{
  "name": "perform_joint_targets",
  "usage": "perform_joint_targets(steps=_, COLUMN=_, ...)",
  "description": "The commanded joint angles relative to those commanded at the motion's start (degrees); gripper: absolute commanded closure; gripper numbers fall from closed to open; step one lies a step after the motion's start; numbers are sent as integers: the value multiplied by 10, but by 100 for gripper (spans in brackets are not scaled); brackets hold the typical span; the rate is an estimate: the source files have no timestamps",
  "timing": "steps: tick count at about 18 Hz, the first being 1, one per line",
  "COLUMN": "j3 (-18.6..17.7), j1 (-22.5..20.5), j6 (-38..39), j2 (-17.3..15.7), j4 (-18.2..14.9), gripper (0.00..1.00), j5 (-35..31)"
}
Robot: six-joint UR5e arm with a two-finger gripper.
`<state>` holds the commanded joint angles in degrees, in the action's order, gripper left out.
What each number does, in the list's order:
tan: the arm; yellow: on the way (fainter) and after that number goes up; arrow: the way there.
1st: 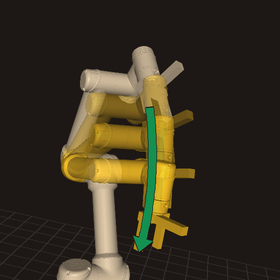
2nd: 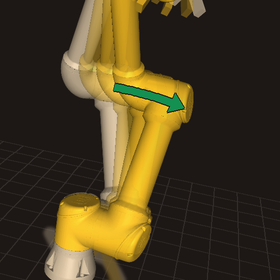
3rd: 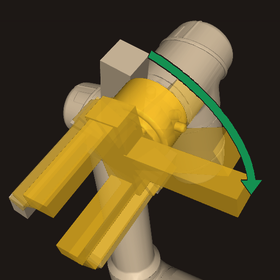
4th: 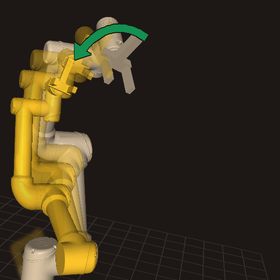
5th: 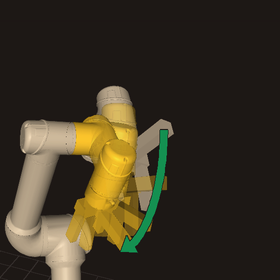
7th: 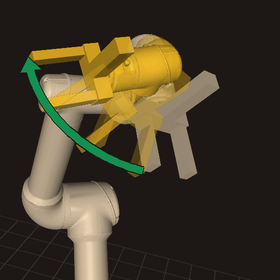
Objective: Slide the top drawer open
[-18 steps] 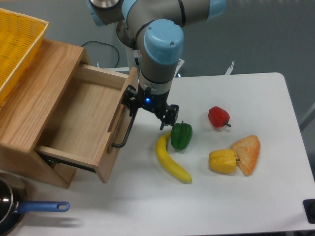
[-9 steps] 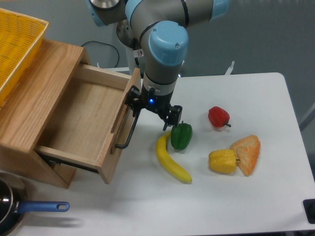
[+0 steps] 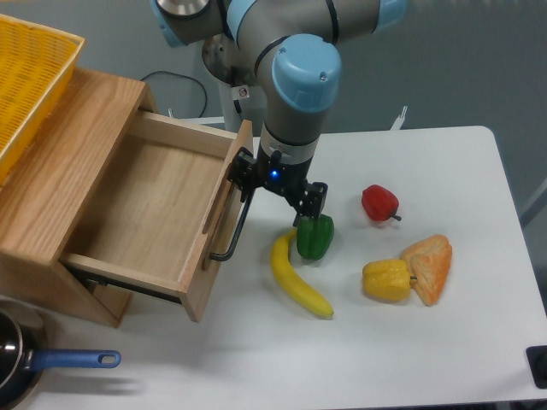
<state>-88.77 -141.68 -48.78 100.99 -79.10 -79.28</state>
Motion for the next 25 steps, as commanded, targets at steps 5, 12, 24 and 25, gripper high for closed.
perform_joint_targets(steps=5, j3=0, j1=1, j6=1, j2=-1, j4=-4, gripper=0, j5=3)
perform_joint_targets(steps=12, j3=14, j1=-5, j6=0, j2=-7, j4=-17, gripper=0, j5=5)
perform_joint_targets(steps=24, j3=18, j1=-25, j6=-40, j2=-18, j4=-33, gripper=0, j5=7)
perform_joint_targets(steps=25, j3=18, j1=-25, j6=-42, j2=-18, j4=-36, gripper=0, j5=8)
